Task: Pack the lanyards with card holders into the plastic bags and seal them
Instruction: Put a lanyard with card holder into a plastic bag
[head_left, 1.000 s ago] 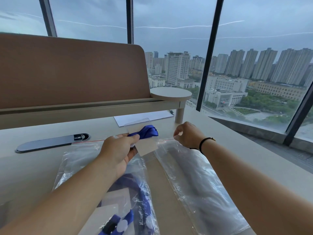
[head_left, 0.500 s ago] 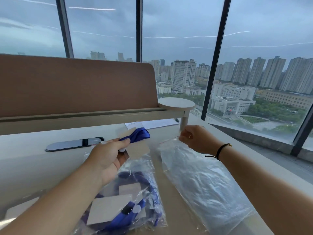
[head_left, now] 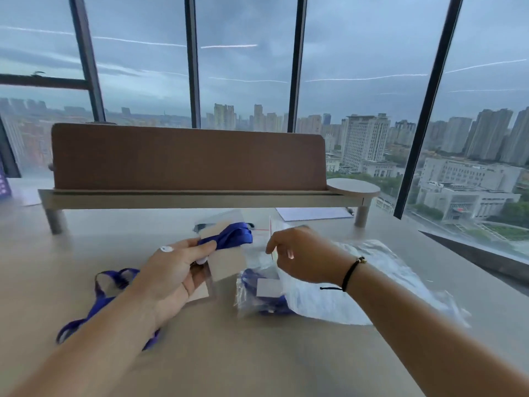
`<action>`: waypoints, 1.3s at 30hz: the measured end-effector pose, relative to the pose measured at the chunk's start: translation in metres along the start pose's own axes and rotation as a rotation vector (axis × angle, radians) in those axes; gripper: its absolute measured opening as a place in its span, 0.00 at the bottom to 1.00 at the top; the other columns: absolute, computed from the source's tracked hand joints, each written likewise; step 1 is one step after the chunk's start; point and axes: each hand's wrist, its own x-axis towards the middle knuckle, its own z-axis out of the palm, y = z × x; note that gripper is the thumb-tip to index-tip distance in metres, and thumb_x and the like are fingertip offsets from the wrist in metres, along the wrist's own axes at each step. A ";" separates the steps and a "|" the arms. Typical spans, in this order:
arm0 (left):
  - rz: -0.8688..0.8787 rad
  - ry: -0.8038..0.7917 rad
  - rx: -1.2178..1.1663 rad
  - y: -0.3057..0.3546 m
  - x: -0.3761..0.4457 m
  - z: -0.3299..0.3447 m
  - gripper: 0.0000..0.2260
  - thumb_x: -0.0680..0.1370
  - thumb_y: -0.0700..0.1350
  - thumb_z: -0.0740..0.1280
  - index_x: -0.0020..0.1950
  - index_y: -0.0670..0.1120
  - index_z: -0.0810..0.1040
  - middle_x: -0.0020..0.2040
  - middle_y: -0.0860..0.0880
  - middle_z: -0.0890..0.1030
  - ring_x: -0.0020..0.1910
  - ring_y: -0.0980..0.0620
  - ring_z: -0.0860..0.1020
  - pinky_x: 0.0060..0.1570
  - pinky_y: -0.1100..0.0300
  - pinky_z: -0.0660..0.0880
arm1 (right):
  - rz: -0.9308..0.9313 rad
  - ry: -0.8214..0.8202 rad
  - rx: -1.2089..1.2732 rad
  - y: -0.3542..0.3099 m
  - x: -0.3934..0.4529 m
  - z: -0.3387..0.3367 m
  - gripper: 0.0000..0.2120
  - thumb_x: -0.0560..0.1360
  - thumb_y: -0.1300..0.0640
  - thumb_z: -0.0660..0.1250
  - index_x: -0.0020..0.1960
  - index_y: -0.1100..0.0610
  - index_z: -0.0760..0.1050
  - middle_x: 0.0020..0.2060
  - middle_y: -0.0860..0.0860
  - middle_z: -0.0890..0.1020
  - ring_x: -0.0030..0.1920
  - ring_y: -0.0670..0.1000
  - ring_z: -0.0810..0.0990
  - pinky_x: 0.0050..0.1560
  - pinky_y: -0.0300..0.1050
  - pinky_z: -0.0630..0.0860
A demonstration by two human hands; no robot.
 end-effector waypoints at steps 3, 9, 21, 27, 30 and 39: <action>0.008 0.027 -0.013 0.001 -0.036 -0.029 0.17 0.80 0.35 0.65 0.31 0.40 0.71 0.41 0.40 0.82 0.43 0.43 0.84 0.45 0.53 0.84 | -0.103 -0.071 -0.022 -0.049 -0.015 0.025 0.15 0.75 0.61 0.60 0.54 0.46 0.79 0.44 0.43 0.79 0.45 0.45 0.74 0.50 0.40 0.75; -0.035 0.055 -0.037 -0.011 -0.093 -0.085 0.04 0.79 0.36 0.65 0.45 0.38 0.77 0.49 0.38 0.84 0.45 0.43 0.85 0.47 0.48 0.82 | -0.200 -0.089 0.058 -0.108 -0.054 0.079 0.20 0.73 0.67 0.60 0.55 0.46 0.78 0.55 0.43 0.73 0.50 0.47 0.76 0.53 0.45 0.76; 0.055 0.234 0.038 -0.051 -0.146 -0.101 0.10 0.78 0.33 0.67 0.58 0.37 0.81 0.53 0.39 0.85 0.50 0.44 0.84 0.53 0.50 0.81 | 0.209 0.099 0.512 -0.141 -0.110 0.139 0.19 0.73 0.58 0.70 0.61 0.44 0.72 0.43 0.43 0.81 0.40 0.40 0.79 0.41 0.32 0.76; 0.699 0.229 0.790 -0.059 -0.164 -0.105 0.10 0.75 0.39 0.74 0.54 0.49 0.85 0.47 0.58 0.86 0.48 0.59 0.83 0.47 0.71 0.74 | 0.320 0.169 0.823 -0.134 -0.111 0.140 0.15 0.71 0.60 0.74 0.54 0.48 0.78 0.38 0.47 0.86 0.38 0.43 0.84 0.41 0.38 0.80; 0.995 0.039 1.045 -0.068 -0.166 -0.107 0.07 0.76 0.42 0.73 0.54 0.46 0.86 0.50 0.57 0.86 0.50 0.62 0.83 0.49 0.63 0.79 | 0.299 0.122 0.898 -0.131 -0.112 0.136 0.15 0.71 0.61 0.75 0.55 0.50 0.79 0.39 0.48 0.87 0.38 0.45 0.85 0.37 0.36 0.78; 1.269 0.019 1.194 -0.083 -0.173 -0.118 0.09 0.78 0.37 0.67 0.55 0.38 0.84 0.55 0.47 0.84 0.55 0.51 0.82 0.55 0.56 0.79 | 0.218 0.053 0.862 -0.124 -0.111 0.137 0.18 0.71 0.65 0.73 0.58 0.51 0.79 0.41 0.46 0.87 0.42 0.44 0.85 0.40 0.35 0.77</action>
